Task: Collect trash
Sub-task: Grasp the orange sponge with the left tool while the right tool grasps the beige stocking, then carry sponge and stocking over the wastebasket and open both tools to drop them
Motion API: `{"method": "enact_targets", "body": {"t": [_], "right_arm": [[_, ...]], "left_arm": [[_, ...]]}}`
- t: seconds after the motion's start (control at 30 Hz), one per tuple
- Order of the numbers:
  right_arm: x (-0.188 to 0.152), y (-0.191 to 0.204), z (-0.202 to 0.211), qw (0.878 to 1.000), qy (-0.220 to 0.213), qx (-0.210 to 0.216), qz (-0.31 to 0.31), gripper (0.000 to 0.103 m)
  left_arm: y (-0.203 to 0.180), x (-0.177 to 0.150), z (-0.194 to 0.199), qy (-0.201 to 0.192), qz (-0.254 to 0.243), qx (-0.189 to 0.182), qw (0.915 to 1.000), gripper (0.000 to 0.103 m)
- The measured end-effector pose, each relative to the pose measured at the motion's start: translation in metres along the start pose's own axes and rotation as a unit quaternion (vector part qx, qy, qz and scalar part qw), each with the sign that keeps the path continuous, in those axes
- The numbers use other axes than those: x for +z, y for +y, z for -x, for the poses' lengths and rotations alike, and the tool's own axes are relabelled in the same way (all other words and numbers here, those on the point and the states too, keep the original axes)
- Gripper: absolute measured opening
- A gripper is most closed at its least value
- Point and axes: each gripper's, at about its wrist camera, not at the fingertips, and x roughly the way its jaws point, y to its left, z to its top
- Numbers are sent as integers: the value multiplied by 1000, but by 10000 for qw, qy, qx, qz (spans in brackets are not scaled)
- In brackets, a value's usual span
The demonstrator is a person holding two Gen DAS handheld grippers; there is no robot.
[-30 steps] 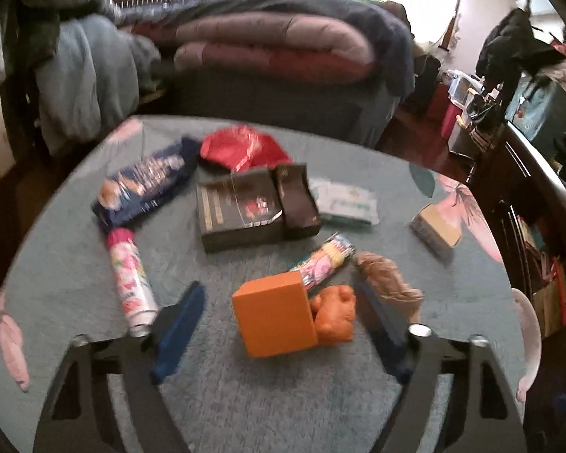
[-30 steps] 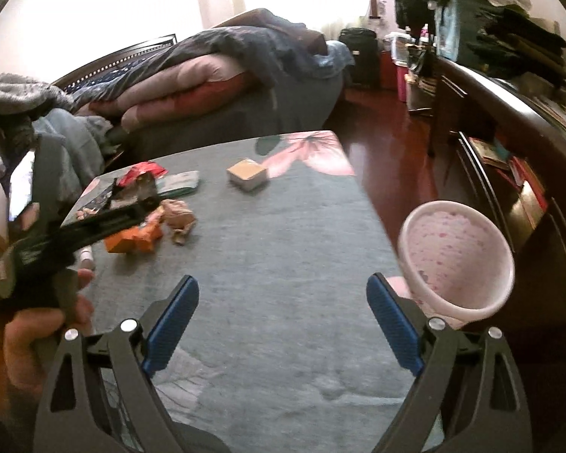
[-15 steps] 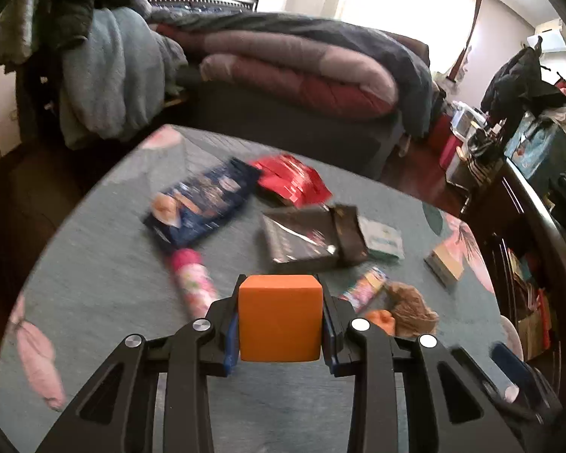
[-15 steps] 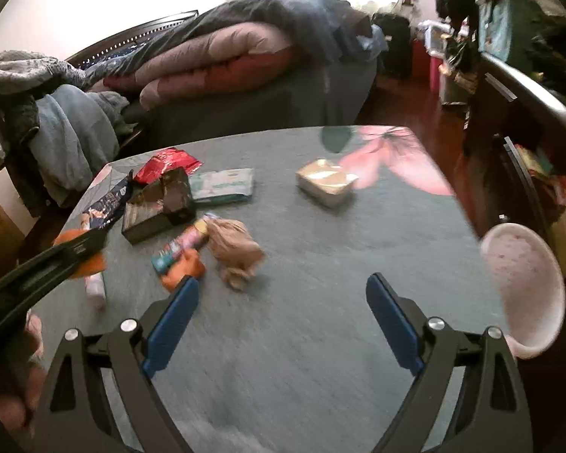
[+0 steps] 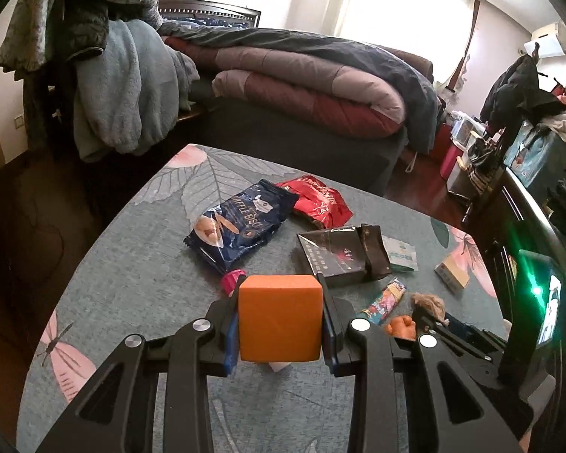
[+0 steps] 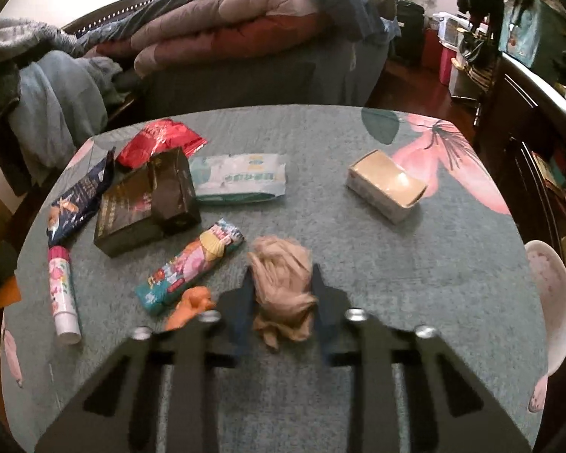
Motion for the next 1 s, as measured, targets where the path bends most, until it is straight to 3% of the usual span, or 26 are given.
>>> {"method": "enact_targets", "body": {"t": [0.47, 1.0], "right_arm": [[-23, -38, 59, 9989, -383, -35, -260, 24], [-74, -105, 116, 9936, -749, -200, -821, 26]], "left_arm": [[-18, -9, 17, -35, -191, 102, 9998, 34], [-89, -29, 40, -97, -811, -188, 9965, 34]]}}
